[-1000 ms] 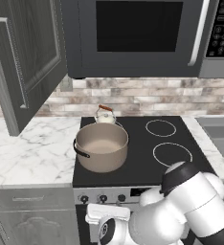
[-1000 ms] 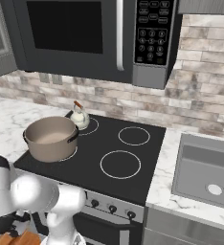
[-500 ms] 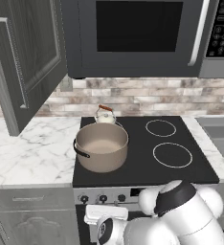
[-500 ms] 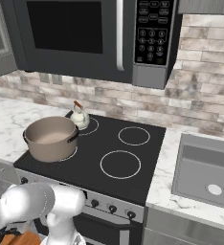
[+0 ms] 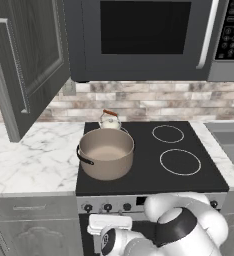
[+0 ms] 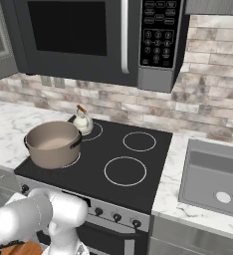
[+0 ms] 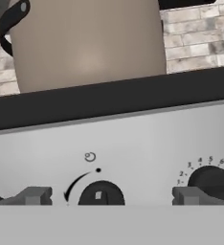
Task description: Pick the kettle from the cabinet and place it on a stove burner. Then pick the pot from the counter and place it on another stove burner. Finally, turn both burners on.
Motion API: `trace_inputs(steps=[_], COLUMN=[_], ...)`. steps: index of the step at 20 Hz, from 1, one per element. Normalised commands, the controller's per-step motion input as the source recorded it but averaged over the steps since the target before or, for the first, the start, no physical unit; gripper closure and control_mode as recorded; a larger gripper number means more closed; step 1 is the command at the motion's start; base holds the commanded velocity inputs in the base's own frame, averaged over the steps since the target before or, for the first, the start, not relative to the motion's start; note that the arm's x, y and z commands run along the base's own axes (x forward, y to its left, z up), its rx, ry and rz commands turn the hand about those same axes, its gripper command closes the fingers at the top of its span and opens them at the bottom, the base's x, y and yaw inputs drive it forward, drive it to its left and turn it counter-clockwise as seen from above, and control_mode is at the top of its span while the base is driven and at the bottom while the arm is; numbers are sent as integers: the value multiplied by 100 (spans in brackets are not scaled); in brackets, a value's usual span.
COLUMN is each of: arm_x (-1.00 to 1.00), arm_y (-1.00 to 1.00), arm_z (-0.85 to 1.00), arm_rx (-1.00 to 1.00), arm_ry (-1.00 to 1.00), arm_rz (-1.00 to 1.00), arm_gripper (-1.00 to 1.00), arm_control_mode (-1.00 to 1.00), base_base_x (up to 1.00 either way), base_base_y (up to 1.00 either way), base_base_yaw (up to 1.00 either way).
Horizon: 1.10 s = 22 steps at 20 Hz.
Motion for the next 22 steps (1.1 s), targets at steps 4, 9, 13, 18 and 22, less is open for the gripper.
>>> trace_inputs(steps=[4,9,13,18,22], arm_x=[14,15,16,11,1], arm_y=[2,8,8,4,0], arm_z=[-11,-11,-12,-11,-5], arm_rx=[-1,0,0,0,0], arm_ry=[0,0,0,0,0], arm_rz=[0,0,0,0,0], arm_gripper=[-100,-100,-100,-100,-100], arm_control_mode=[-100,-100,-100,-100,-100], base_base_x=[0,0,0,0,0], base_base_y=[0,0,0,0,0], base_base_yaw=[0,0,0,0,0])
